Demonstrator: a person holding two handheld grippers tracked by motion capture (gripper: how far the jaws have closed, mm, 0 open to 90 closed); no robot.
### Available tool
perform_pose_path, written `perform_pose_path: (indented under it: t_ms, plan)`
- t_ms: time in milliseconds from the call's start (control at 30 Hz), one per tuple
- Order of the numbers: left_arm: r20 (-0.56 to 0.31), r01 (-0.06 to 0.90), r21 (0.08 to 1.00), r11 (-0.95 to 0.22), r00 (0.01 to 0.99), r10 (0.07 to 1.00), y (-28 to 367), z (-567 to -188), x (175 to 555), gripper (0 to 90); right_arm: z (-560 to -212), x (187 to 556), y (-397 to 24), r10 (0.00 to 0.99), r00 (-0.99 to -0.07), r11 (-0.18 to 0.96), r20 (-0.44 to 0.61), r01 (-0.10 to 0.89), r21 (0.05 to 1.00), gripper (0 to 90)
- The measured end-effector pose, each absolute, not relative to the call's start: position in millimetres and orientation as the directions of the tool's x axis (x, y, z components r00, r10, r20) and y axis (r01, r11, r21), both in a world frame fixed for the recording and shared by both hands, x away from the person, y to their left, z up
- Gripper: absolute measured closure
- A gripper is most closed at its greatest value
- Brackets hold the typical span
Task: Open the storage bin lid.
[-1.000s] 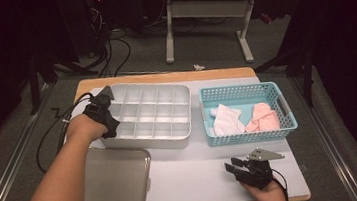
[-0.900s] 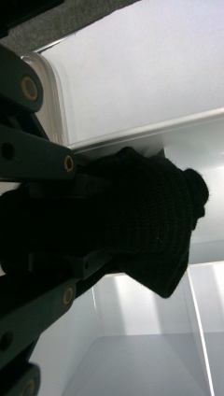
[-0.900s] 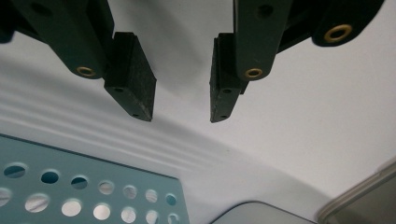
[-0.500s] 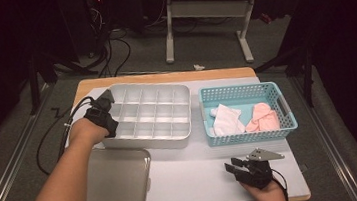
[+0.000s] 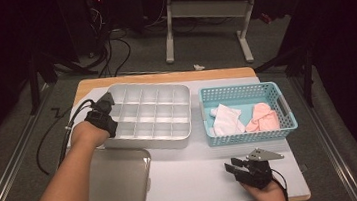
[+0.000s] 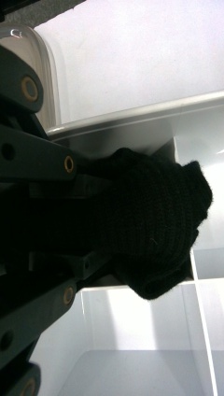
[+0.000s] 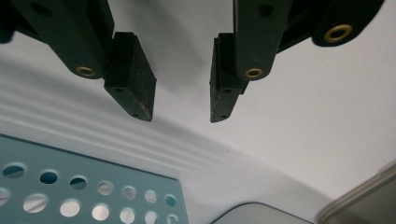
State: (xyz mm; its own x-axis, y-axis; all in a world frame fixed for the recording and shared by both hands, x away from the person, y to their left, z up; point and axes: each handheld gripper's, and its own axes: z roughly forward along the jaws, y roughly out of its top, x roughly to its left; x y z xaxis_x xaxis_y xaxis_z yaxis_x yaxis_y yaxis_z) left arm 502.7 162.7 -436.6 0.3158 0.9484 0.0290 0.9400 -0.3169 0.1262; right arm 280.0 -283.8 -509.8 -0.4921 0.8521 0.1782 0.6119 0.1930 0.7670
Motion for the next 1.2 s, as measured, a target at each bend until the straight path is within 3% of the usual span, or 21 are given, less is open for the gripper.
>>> perform_pose_path:
  t_ms: [267, 1033, 1200]
  plan:
    - [0.038, 0.937, 0.123, -0.326, 0.324, 0.945, 162, -437, 503, 70.3, -510, 280, -284, 0.852, -0.492, 0.193, 0.178, 0.612, 0.767, 60.8]
    - [0.048, 0.916, 0.152, -0.370, 0.367, 0.929, 162, -408, 502, 49.9, -510, 281, -284, 0.851, -0.493, 0.191, 0.180, 0.611, 0.768, 60.8]
    - [0.043, 0.920, 0.162, -0.357, 0.355, 0.934, 167, -399, 502, 53.4, -510, 281, -284, 0.852, -0.493, 0.194, 0.179, 0.612, 0.767, 60.8]
